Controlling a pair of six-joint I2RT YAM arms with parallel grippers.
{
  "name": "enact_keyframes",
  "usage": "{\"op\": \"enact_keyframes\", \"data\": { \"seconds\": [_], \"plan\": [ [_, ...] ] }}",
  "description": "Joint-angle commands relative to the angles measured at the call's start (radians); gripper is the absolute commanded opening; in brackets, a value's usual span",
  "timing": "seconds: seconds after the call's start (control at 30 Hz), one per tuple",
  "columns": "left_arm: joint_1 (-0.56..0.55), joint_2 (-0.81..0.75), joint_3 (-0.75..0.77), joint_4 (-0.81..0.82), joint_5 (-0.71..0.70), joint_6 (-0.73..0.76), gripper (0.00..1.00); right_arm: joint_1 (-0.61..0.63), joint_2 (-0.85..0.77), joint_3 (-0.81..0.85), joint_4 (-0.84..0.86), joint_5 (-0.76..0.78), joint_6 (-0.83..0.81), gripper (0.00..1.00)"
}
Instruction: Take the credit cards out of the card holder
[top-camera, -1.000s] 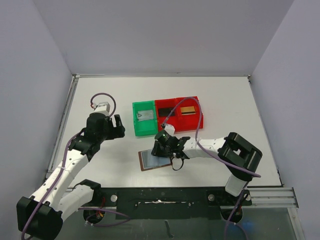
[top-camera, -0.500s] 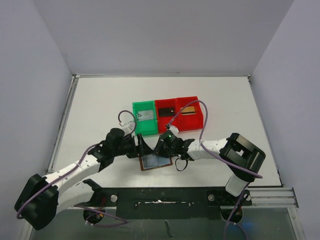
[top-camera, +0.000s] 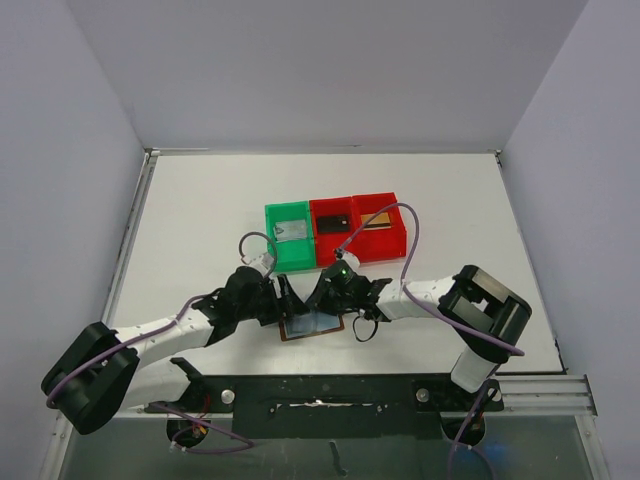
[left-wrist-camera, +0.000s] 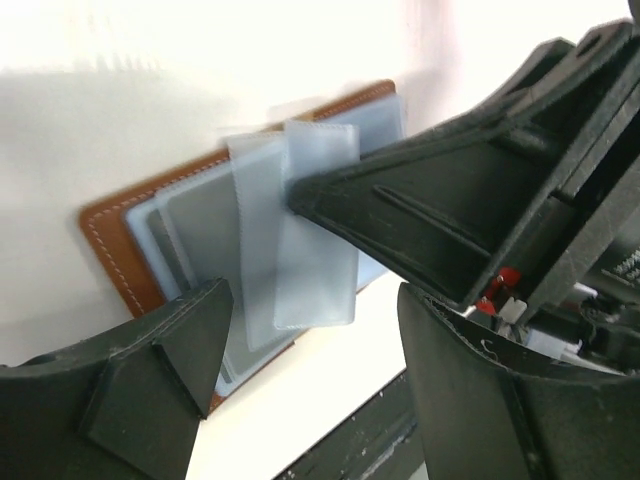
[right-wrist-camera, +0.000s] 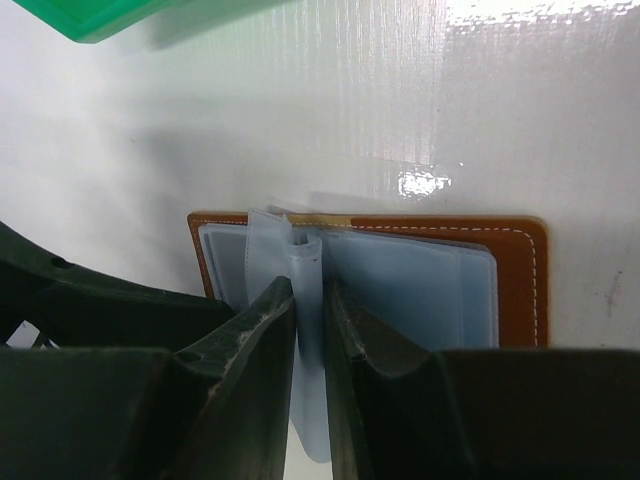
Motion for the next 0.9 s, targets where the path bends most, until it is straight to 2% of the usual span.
{"op": "enact_keyframes", "data": {
  "seconds": [0.0, 0.17, 0.3, 0.73, 0.87],
  "plan": [
    [0.004, 0.010, 0.034, 0.107, -0.137, 0.003, 0.67, 0.005, 0.027, -0.034, -0.067, 0.009, -0.017, 0.19],
    [0.006, 0.058, 0.039, 0.101, -0.164, 0.043, 0.67, 0.001, 0.026, -0.037, -0.062, 0.002, -0.018, 0.19],
    [0.003, 0.087, 0.031, 0.130, -0.117, 0.050, 0.62, -0.002, 0.012, -0.066, -0.015, -0.011, -0.007, 0.19],
    [0.003, 0.178, -0.032, 0.321, 0.029, -0.045, 0.58, -0.027, -0.020, -0.155, 0.147, -0.076, 0.027, 0.28],
    [0.003, 0.180, -0.036, 0.323, 0.037, -0.055, 0.57, -0.036, -0.037, -0.177, 0.176, -0.087, 0.030, 0.31]
  ]
}}
